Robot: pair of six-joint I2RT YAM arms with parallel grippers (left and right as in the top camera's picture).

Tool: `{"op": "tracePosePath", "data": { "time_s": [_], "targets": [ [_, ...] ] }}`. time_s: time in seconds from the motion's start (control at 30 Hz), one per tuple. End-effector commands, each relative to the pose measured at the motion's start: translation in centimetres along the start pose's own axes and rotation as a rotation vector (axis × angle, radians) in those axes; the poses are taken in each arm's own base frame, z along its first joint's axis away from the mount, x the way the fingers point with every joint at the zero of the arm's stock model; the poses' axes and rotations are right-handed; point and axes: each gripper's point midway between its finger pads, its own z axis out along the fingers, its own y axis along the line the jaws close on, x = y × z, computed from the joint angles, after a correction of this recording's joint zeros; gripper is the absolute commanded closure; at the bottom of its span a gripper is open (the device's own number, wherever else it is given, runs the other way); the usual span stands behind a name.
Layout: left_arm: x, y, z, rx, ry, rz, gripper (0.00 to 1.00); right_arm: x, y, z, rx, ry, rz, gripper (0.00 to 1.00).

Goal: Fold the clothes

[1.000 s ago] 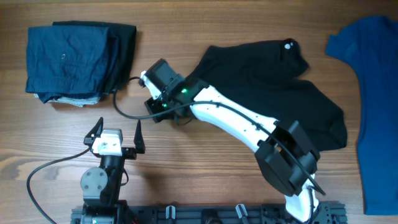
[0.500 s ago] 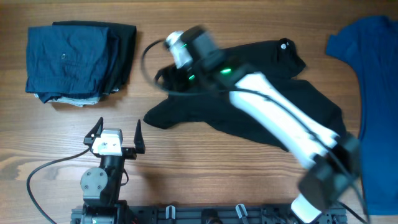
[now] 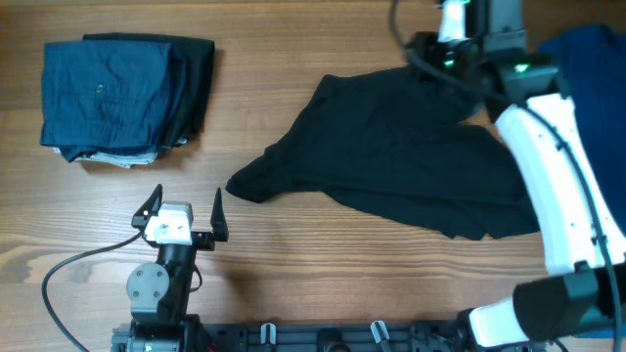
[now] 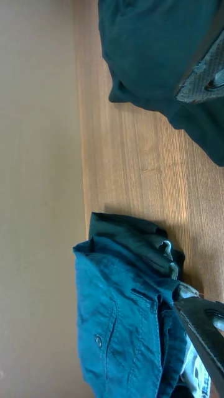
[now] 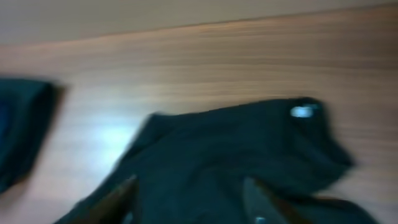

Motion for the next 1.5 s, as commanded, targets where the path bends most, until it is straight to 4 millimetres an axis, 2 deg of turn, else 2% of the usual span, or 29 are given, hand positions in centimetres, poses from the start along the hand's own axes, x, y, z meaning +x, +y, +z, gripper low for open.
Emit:
{"op": "tracePosePath", "data": {
  "time_s": [0.0, 0.13, 0.27, 0.4, 0.5, 0.67, 0.8, 0.93, 1.33, 1.47],
  "targets": [
    [0.2, 0.2, 0.0, -0.011, 0.003, 0.012, 0.0, 1.0, -5.5, 4.2, 0.133, 0.06, 0.021, 0.51],
    [0.2, 0.2, 0.0, -0.01, 0.003, 0.012, 0.0, 2.2, -8.8, 8.9, 0.171, 0.109, 0.039, 0.53],
    [0.2, 0.2, 0.0, -0.011, 0.003, 0.012, 0.0, 3.7, -10.7, 13.0, 0.195, 0.145, 0.025, 0.54],
    [0.2, 0.2, 0.0, -0.011, 0.003, 0.012, 0.0, 5.2, -11.5, 16.6, 0.192, 0.174, -0.034, 0.53],
    [0.2, 0.2, 0.0, -0.011, 0.003, 0.012, 0.0, 6.0, -11.9, 18.3, 0.191, 0.181, -0.055, 0.53],
    [0.2, 0.2, 0.0, -0.011, 0.003, 0.012, 0.0, 5.8, -13.1, 19.2, 0.249, 0.16, -0.061, 0.53],
    [0.2, 0.2, 0.0, -0.011, 0.003, 0.012, 0.0, 5.8, -13.1, 19.3, 0.248, 0.156, -0.061, 0.55],
    [0.2, 0.2, 0.0, -0.011, 0.003, 0.012, 0.0, 6.1, -13.2, 19.5, 0.249, 0.163, -0.061, 0.63],
    [0.2, 0.2, 0.0, -0.011, 0.003, 0.012, 0.0, 7.2, -13.4, 20.3, 0.248, 0.176, -0.079, 0.65],
    [0.2, 0.2, 0.0, -0.011, 0.003, 0.012, 0.0, 8.0, -13.5, 20.9, 0.244, 0.197, -0.078, 0.71]
  ]
}}
